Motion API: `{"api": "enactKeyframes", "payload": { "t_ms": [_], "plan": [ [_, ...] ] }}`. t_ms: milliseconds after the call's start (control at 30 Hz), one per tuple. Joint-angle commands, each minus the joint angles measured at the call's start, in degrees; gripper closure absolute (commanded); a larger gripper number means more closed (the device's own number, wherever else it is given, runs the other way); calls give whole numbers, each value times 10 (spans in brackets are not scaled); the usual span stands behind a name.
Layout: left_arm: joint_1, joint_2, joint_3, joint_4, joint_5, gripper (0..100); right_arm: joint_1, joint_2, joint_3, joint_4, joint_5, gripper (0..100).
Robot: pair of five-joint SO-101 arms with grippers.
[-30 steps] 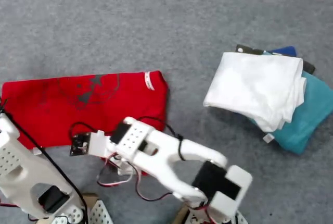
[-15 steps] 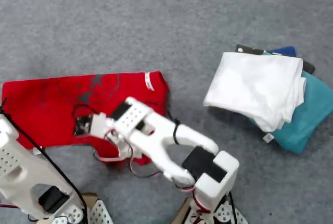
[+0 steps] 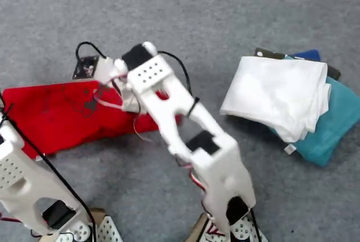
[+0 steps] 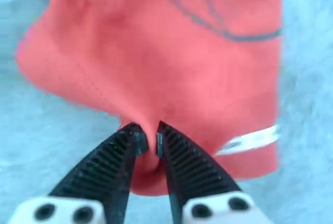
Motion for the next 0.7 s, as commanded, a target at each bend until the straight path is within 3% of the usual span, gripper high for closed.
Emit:
{"api": "enactKeyframes", "payload": {
  "t_ms": [0, 100, 167, 267, 333, 467, 600, 667],
  "plan": [
    [10, -14, -30, 18, 7, 971, 7, 99, -183, 30, 43, 984],
    [15, -15, -30, 25, 7, 971, 6, 182, -294, 52, 63, 980],
    [15, -15, -26, 25, 7, 971, 8, 225, -361, 55, 62, 918],
    [16, -15, -26, 25, 7, 971, 16, 276, -449, 53, -7, 755],
    [17, -15, -26, 25, 7, 971, 18, 296, -503, 57, -49, 721],
    [15, -15, -26, 25, 6, 971, 34, 295, -575, 57, -98, 780],
    [9, -15, -30, 34, 4, 971, 56, 257, -538, 62, -207, 995],
    [1, -15, -37, 50, 1, 970, 59, 219, -518, 62, -241, 966]
  ]
}}
